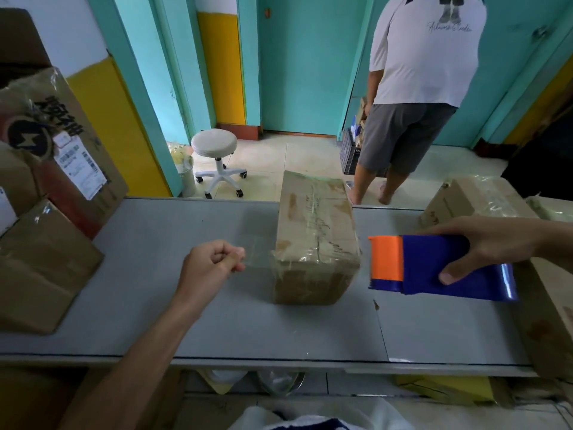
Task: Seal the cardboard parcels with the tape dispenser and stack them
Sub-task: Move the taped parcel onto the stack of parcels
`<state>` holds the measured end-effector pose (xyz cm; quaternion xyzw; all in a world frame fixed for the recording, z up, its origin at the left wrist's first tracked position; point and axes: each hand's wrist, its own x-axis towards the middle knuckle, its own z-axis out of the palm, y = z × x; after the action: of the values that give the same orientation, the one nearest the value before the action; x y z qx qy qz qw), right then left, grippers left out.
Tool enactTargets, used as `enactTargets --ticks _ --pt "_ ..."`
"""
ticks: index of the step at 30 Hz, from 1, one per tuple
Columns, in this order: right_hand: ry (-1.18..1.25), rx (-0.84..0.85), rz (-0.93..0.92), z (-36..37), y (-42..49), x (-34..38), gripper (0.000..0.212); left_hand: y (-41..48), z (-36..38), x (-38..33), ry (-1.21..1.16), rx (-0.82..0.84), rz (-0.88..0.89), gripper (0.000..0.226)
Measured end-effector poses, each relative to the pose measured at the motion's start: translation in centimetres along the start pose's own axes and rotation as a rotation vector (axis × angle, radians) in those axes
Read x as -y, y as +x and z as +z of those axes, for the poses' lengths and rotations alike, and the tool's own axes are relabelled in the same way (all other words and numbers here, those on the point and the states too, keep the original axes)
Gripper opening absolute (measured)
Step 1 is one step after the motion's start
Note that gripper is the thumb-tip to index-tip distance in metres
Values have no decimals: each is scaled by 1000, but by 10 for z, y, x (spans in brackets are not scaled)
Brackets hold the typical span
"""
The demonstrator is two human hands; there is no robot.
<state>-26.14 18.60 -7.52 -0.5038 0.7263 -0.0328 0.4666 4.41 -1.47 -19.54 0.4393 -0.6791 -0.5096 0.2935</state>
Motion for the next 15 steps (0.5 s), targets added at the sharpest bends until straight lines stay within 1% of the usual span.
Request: enactTargets --ticks 2,5,7,12,13,15 --pt "-15 -10 36 -5 2 -1 70 0 8 -7 13 31 7 27" --pt "-102 1 108 -13 4 -7 104 -3 18 -10 -50 18 -56 29" --pt "-129 39 133 -17 5 -12 111 -4 23 -8 -53 -2 -80 31" --pt "-116 53 148 -17 12 -19 104 -6 33 -1 61 -47 -72 34" --pt "-124 59 148 -16 14 -19 99 -5 35 1 88 -54 -66 34" --pt "-129 63 175 -15 17 -18 82 -2 39 4 138 -68 -52 35"
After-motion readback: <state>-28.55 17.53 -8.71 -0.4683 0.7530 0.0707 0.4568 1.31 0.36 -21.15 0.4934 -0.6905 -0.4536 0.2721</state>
